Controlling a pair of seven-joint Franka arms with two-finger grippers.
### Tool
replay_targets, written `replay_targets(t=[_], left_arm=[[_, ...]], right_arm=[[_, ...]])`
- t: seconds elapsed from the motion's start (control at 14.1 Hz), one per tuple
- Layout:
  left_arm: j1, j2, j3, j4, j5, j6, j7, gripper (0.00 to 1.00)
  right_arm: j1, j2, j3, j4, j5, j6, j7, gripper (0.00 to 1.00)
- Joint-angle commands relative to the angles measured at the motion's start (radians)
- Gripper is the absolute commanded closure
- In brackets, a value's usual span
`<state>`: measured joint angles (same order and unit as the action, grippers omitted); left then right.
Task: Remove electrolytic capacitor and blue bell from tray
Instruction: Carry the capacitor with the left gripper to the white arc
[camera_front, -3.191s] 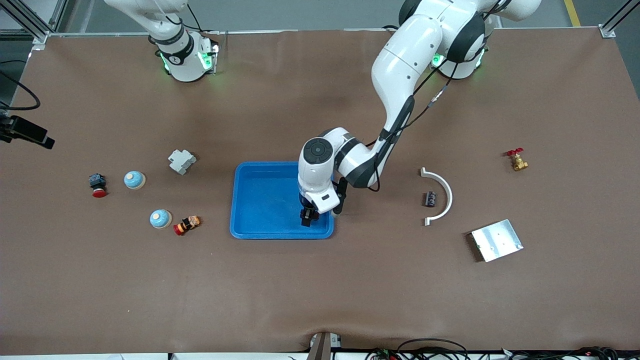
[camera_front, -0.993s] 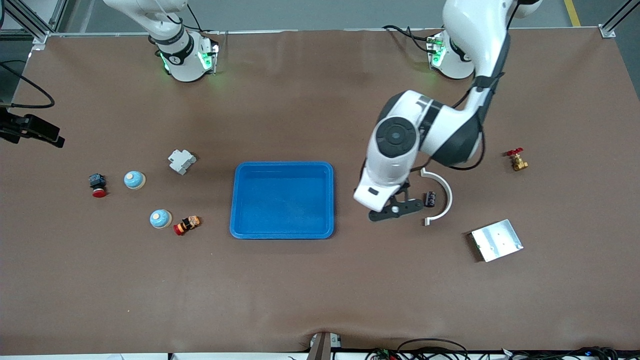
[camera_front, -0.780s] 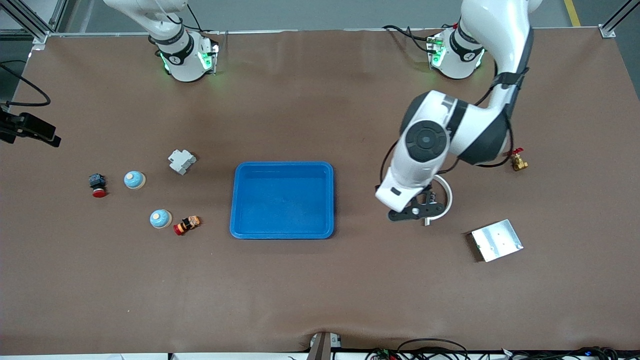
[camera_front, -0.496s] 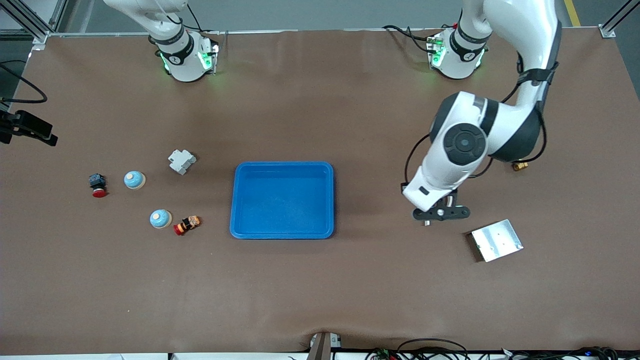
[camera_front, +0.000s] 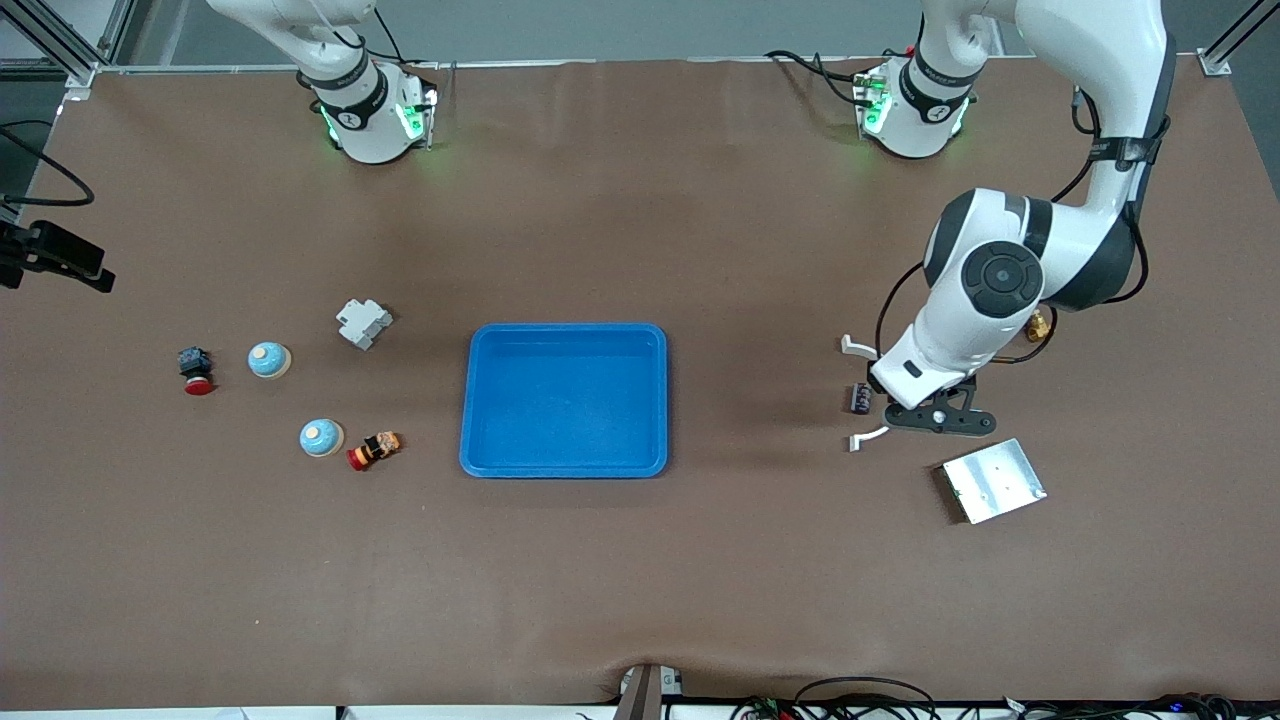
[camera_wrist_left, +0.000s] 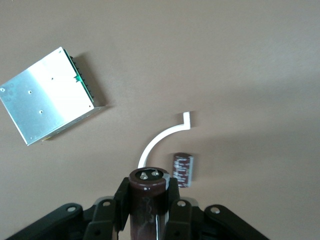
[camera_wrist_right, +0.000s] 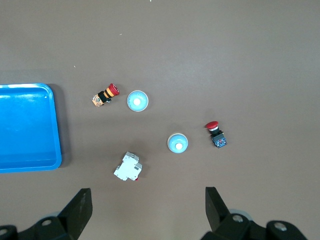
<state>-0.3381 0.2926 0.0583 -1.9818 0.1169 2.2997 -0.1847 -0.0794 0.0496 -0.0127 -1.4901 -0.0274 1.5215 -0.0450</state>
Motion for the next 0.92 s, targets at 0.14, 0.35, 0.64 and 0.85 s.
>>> replay_targets(t=[0.14, 0.35, 0.64, 0.85], left_arm=[[0.077, -0.061, -0.011, -0.201, 0.090, 0.203, 0.050, 1.00], [0.102, -0.049, -0.011, -0.219, 0.095, 0.218, 0.059, 1.00], [0.134, -0.015, -0.012, -0.227, 0.095, 0.219, 0.048, 1.00], [0.149, 0.000, -0.012, -0.235, 0.095, 0.222, 0.048, 1.00]], right_arm=[[-0.032, 0.006, 0.003, 0.011, -0.002, -0.006, -0.015, 0.00], [-0.033, 0.004, 0.003, 0.013, 0.014, -0.004, -0.033, 0.00], [-0.034, 0.004, 0.003, 0.014, 0.014, -0.001, -0.033, 0.00], [-0.036, 0.006, 0.003, 0.014, 0.014, 0.006, -0.033, 0.00]])
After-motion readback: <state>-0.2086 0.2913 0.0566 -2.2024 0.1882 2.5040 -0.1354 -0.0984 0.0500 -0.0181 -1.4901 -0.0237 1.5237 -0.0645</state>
